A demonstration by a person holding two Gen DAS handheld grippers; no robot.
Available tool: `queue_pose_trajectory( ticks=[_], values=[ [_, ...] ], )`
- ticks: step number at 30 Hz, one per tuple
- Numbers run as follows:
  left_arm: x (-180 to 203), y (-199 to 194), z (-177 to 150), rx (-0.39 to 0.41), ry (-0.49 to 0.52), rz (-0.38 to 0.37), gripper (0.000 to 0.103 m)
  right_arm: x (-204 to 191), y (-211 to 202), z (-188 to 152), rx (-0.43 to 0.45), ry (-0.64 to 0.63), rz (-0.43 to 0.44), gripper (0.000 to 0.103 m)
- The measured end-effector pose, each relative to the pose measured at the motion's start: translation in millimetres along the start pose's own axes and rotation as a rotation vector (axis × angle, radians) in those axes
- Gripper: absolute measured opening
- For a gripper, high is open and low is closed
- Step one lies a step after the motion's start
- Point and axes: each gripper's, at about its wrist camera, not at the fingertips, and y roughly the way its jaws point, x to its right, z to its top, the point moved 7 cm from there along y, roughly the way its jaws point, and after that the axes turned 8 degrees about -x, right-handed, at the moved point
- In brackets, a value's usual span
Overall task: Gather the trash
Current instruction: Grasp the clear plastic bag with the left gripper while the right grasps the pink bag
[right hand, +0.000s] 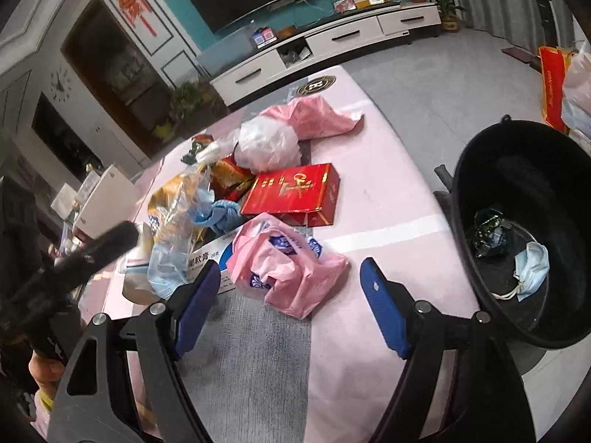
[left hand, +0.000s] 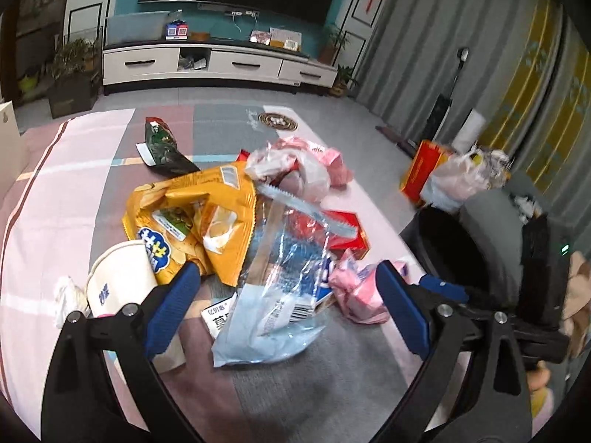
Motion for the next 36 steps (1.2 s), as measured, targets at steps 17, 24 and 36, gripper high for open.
queue_pose_trajectory(
  ticks=[17,24,36],
  values=[
    [-9.3,26.5,-19.6,-0.071,-0.01,0.028,0.039,-4.7,30.4,-0.8,-0.051,0.022,-0.002,0.074],
    [-4.3,13.5,-22.3,-0.062,-0.026,-0.016,0.031,-5.1,26.7,-1.4,-0.053,-0.001,0.015,0.055],
    [3.4,-49.3,-23.0,0.042,-0.043,-0.126,0.029,-6.1,-15.5,-1.3,0.012,0.017,0.118,0.047]
  ],
)
